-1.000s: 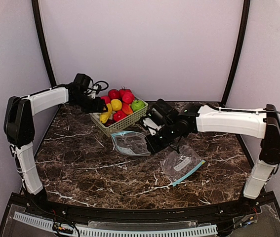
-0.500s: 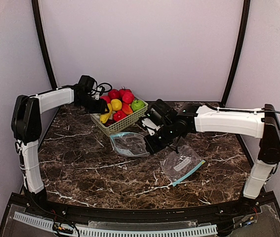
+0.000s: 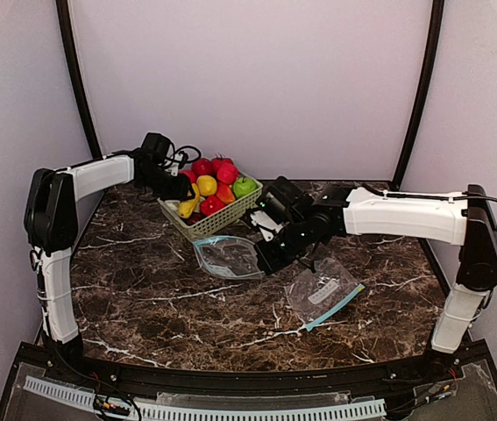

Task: Place the food in the zip-top bag and seal the zipper
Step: Pick up the fake fruit from the bin.

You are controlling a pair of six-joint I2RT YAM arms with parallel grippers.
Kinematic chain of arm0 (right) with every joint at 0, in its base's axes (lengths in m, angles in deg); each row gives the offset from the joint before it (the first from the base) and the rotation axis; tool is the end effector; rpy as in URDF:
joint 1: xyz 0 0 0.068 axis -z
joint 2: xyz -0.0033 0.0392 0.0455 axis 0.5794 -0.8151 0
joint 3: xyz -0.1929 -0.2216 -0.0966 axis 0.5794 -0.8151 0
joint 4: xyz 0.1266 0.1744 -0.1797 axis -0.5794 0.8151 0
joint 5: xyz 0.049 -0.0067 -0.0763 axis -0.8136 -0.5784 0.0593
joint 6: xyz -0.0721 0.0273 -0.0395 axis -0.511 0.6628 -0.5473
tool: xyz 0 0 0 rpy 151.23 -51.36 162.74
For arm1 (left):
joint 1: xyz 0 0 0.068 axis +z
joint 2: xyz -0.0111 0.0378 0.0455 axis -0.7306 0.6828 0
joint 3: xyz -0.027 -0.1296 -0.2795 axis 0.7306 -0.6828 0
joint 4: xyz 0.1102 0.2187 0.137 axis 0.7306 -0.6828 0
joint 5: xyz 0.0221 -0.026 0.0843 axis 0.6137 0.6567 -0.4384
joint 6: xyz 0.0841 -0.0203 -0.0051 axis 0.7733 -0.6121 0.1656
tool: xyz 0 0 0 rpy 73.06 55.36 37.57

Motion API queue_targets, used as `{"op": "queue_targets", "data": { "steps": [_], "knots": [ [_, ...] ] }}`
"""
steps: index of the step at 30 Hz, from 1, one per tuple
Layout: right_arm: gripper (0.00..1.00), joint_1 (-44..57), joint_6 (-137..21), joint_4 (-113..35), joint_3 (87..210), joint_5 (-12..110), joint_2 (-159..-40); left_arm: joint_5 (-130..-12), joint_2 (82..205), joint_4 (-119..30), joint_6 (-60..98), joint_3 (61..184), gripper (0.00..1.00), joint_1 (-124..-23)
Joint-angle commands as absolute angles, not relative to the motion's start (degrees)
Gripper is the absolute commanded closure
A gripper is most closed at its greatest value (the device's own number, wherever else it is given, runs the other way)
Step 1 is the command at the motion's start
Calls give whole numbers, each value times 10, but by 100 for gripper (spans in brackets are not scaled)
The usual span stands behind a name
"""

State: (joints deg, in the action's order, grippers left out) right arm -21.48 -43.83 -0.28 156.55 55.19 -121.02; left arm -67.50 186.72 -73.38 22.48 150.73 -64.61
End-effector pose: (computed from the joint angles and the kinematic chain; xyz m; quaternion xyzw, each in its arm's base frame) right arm 0.2363 0.3661 0.2534 -0.2989 0.9125 0.1857 0.2088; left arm 0.5101 -0.1790 0.2445 0.1194 0.9132 -0.1762 0.3475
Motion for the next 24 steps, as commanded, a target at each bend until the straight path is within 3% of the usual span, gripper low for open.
{"op": "queue_targets", "data": {
  "steps": [1,7,13,24],
  "knots": [
    [100,-210,-441,-13,1583,548,-1220,-676,1881,-753,231,1519,53,-646],
    [100,-210,-440,-13,1583,549,-1220,-677,1888,-757,231,1522,52,-646],
    [100,-210,-437,-13,1578,553,-1217,-675,1888,-762,229,1528,65,-647],
    [100,-210,-444,-13,1579,548,-1211,-628,1818,-771,222,1508,76,-646]
  ]
}}
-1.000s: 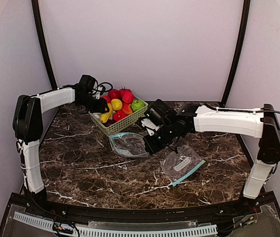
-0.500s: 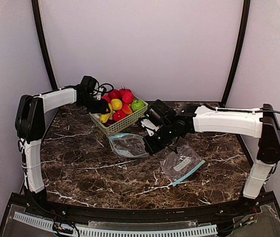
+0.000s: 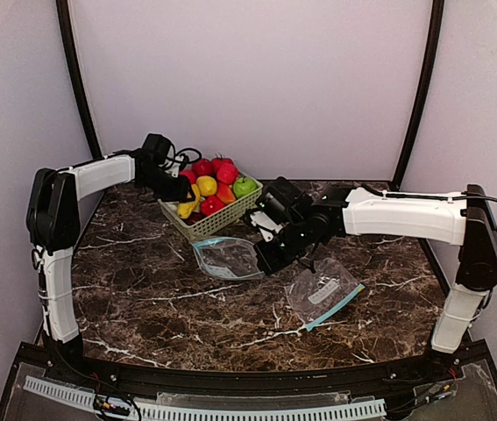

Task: Place the food in the zip-top bag and seal the zipper
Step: Pick up the fake fruit from the bin, then place the fake fruit in the zipper food storage bag.

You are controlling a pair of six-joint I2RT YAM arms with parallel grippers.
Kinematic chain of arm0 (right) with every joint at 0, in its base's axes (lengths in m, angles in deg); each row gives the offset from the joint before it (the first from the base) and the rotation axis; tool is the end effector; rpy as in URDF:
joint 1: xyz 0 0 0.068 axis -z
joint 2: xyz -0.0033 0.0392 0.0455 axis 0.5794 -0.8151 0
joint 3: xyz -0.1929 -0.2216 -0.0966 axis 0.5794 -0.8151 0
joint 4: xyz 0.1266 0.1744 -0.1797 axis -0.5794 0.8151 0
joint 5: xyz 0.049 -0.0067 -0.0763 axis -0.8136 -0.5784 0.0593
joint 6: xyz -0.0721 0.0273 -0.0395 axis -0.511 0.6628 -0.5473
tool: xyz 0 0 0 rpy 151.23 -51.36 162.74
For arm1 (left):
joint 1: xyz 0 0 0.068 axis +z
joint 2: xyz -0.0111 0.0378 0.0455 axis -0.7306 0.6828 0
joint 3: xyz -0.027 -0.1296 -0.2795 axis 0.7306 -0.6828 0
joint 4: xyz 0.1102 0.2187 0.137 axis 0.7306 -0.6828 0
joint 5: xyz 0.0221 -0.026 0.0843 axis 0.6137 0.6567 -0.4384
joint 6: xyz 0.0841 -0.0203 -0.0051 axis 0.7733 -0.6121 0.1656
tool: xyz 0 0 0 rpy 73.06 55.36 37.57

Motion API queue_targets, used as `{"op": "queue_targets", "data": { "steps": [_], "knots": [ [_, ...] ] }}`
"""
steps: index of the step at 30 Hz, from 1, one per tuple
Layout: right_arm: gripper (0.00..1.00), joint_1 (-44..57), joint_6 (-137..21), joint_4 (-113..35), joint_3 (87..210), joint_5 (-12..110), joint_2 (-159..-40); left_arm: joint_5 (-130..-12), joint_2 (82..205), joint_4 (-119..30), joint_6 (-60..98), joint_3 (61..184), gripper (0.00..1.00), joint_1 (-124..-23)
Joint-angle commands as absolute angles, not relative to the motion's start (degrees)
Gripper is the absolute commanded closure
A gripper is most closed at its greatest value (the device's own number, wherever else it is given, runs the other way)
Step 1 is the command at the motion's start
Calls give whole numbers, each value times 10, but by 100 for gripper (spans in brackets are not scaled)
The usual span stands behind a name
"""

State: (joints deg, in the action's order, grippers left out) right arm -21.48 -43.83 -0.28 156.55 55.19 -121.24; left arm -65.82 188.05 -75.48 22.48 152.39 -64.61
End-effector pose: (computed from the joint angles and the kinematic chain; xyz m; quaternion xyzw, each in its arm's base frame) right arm 0.2366 0.3665 0.2518 -0.2991 0.9130 0.1845 0.2073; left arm 0.5119 -0.1819 0.2398 0.1236 0.9171 -0.1868 0.3299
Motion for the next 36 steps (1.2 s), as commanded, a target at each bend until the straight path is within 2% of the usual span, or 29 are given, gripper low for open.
{"op": "queue_targets", "data": {
  "steps": [1,9,13,18,27,32,36],
  "knots": [
    [100,-210,-446,-13,1581,545,-1211,-624,1794,-766,218,1489,76,-646],
    [100,-204,-485,-12,1597,506,-1212,-595,1617,-707,231,1318,76,-647],
    [100,-196,-512,-9,1603,450,-1213,-526,1502,-639,259,1220,76,-658],
    [100,-193,-546,12,1619,390,-1218,-494,1375,-567,279,1130,75,-742],
    [100,-192,-573,50,1625,359,-1219,-524,1337,-544,284,1117,75,-912],
    [100,-192,-570,53,1626,344,-1218,-545,1351,-565,318,1119,75,-954],
    [100,-191,-570,57,1629,337,-1216,-583,1381,-639,367,1136,76,-973]
  ]
}}
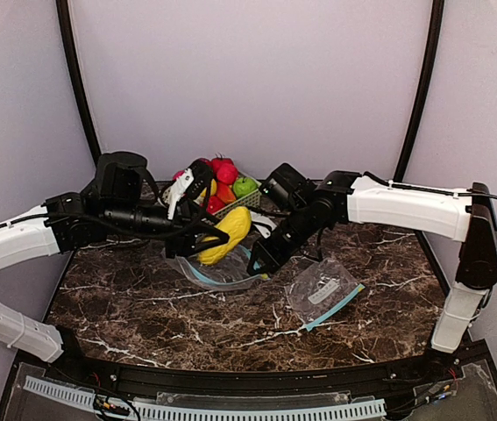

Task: Place the food in the zip-top bag and seal the zipper
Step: Place the fake fruit in the zipper food storage bag.

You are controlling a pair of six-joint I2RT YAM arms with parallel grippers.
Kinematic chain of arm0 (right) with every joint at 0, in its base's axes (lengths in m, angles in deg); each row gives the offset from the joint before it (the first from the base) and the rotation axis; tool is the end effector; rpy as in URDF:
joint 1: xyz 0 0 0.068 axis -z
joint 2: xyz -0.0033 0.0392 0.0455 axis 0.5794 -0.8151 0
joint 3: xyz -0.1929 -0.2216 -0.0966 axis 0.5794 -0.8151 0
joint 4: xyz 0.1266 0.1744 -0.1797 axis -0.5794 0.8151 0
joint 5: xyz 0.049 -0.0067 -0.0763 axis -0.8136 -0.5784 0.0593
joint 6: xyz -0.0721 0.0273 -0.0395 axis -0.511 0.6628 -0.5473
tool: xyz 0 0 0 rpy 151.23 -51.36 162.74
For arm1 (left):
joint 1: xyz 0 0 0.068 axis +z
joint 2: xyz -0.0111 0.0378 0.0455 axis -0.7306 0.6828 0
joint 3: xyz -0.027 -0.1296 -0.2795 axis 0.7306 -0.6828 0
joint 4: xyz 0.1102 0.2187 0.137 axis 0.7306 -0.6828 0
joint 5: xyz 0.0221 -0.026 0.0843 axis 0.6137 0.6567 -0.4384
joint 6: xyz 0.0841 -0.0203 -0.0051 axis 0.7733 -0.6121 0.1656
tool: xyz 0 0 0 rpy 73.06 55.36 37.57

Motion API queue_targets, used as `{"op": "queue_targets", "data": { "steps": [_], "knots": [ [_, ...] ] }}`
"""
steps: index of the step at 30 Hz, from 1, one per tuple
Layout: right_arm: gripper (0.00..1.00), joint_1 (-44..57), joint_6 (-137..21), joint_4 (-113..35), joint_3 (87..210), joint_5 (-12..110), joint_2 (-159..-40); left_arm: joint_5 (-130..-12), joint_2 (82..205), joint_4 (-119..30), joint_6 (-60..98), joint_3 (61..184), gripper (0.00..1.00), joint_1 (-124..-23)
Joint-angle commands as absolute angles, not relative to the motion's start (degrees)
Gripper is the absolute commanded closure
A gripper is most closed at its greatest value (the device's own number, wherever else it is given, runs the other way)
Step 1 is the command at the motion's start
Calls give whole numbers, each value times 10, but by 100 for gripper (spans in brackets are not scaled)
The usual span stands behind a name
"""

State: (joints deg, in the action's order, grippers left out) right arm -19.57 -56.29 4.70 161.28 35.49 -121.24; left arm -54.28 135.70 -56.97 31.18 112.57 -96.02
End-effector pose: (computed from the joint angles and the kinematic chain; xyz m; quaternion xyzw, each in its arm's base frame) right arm 0.2266 0.3717 0.2782 -0.4187 0.8486 0.2932 0.1365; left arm 0.1808 -0.2582 0.3864 0.4487 0.6513 -0.3975 0.4652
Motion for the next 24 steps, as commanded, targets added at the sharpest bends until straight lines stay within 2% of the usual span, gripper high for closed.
{"op": "queue_targets", "data": {
  "steps": [1,11,24],
  "knots": [
    [100,-191,-571,59,1630,335,-1215,-589,1388,-648,379,1141,76,-975],
    [100,-191,-581,73,1634,331,-1215,-681,1424,-759,465,1176,76,-990],
    [100,-188,-597,96,1654,337,-1230,-729,1477,-867,518,1228,65,-1028]
  ]
}}
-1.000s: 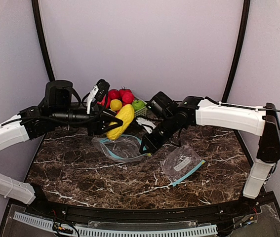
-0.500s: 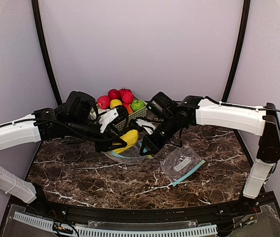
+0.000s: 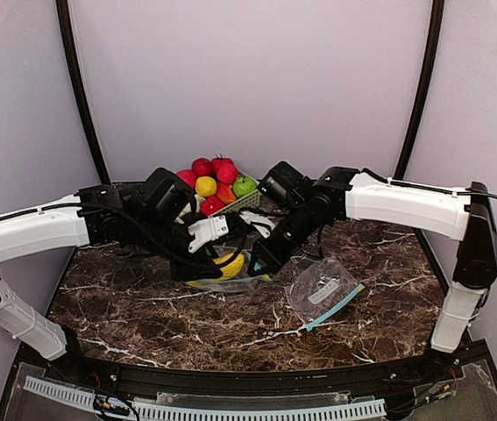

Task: Place the food in the zip-top bag and seal the zipper
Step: Place the fake fruit in the zipper food storage bag, then pick up the fake fruit from the bin.

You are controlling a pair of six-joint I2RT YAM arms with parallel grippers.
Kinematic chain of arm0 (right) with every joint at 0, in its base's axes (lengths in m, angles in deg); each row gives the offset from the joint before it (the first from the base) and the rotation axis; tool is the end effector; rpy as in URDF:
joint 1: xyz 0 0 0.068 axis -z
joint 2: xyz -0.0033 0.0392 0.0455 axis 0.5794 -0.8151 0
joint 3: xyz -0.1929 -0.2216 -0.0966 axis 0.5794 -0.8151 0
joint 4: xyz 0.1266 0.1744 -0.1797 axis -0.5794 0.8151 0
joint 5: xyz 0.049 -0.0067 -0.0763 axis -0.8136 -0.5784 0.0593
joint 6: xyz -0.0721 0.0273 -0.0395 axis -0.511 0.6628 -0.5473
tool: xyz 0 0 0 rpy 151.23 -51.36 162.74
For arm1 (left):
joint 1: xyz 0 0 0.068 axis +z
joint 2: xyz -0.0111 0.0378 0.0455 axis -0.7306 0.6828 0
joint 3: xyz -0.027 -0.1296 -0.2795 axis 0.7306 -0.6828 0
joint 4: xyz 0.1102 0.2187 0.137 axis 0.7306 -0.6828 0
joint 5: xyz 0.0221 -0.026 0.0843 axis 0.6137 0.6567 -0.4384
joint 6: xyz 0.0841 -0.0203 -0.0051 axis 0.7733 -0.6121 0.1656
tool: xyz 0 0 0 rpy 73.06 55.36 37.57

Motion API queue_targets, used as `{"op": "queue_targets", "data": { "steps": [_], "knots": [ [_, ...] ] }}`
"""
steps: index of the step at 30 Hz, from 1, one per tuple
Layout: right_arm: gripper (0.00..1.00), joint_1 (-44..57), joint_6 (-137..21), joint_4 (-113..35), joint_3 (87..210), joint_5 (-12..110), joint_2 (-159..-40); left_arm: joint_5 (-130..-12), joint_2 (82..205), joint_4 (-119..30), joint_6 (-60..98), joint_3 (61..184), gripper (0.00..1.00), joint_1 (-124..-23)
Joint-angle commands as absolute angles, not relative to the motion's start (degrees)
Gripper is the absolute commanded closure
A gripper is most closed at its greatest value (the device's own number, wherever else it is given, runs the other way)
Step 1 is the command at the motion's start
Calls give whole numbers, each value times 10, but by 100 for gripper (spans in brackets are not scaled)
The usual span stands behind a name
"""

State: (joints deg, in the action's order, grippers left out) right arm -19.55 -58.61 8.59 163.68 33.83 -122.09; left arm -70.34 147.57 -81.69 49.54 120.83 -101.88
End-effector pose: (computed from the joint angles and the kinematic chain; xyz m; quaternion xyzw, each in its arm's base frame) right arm 0.2244 0.3719 0.2823 -0.4367 0.8424 0.2928 0.1177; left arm 0.1878 -0.2885 0.3218 0.5796 0.7139 -0.1870 0.3455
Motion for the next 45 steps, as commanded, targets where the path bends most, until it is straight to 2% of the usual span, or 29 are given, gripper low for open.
{"op": "queue_targets", "data": {
  "steps": [1,10,21,28,35,45],
  "knots": [
    [100,-188,-597,97,1655,336,-1231,-733,1479,-872,519,1229,63,-1030],
    [100,-188,-598,99,1660,333,-1233,-742,1485,-863,505,1237,38,-1036],
    [100,-187,-595,99,1659,341,-1232,-732,1464,-841,472,1236,32,-1036],
    [100,-180,-576,80,1648,349,-1222,-753,1420,-809,404,1251,17,-1029],
    [100,-175,-557,57,1631,352,-1213,-723,1374,-785,289,1253,11,-960],
    [100,-173,-544,39,1617,358,-1207,-740,1368,-733,169,1209,10,-854]
  ]
}}
